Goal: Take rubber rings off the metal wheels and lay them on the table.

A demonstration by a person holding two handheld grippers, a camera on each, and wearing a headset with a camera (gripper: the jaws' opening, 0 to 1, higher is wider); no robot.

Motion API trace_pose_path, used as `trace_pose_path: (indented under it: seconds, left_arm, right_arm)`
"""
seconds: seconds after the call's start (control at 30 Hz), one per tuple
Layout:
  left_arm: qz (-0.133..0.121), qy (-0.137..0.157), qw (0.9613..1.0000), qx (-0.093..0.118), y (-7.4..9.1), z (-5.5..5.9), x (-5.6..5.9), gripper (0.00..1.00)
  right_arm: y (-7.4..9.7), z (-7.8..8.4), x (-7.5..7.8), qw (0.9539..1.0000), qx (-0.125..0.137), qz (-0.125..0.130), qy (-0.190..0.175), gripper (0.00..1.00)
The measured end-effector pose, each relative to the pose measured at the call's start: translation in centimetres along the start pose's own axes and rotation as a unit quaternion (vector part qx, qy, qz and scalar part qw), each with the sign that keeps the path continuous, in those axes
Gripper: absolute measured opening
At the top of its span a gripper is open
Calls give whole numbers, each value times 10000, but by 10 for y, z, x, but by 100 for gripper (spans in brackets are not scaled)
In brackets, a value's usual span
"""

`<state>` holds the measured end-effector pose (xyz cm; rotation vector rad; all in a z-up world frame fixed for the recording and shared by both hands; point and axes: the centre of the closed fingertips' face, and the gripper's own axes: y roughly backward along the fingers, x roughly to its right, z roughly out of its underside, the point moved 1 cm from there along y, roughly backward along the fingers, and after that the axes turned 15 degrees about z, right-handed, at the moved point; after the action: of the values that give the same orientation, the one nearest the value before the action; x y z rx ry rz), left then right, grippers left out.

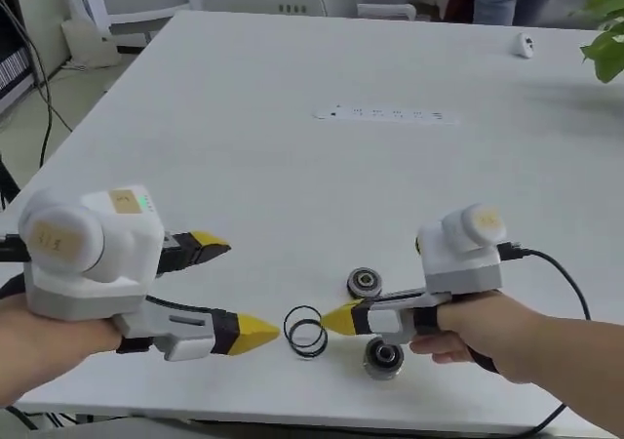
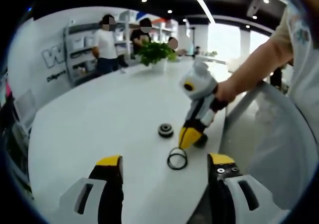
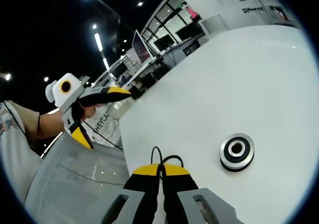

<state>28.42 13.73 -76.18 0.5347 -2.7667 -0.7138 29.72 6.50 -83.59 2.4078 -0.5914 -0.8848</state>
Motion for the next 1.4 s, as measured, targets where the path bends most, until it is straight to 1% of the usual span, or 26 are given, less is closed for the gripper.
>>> trace_pose_path:
  seconds: [0.17, 0.57, 0.9, 1.2, 1.4]
  left_arm:
    - [8, 14, 10000, -7, 1, 1, 1, 70]
    - [101, 28, 9998, -163, 1, 10, 6, 69]
    - [117, 69, 9996, -250, 0, 14, 7, 69]
    - [143, 67, 9995, -289, -3, 13, 7, 69]
    - [186, 46, 9992, -347, -6, 11, 6, 68]
  right_arm:
    - [-2, 3, 1, 10000, -69, 45, 9, 0]
    - [-5, 5, 5, 9998, -137, 169, -15, 0]
    - [-6, 8, 6, 9995, -193, 234, 117, 1]
    - [-3, 5, 11, 9992, -132, 337, 165, 6]
    - [4, -1, 15, 9992, -13, 388, 138, 9]
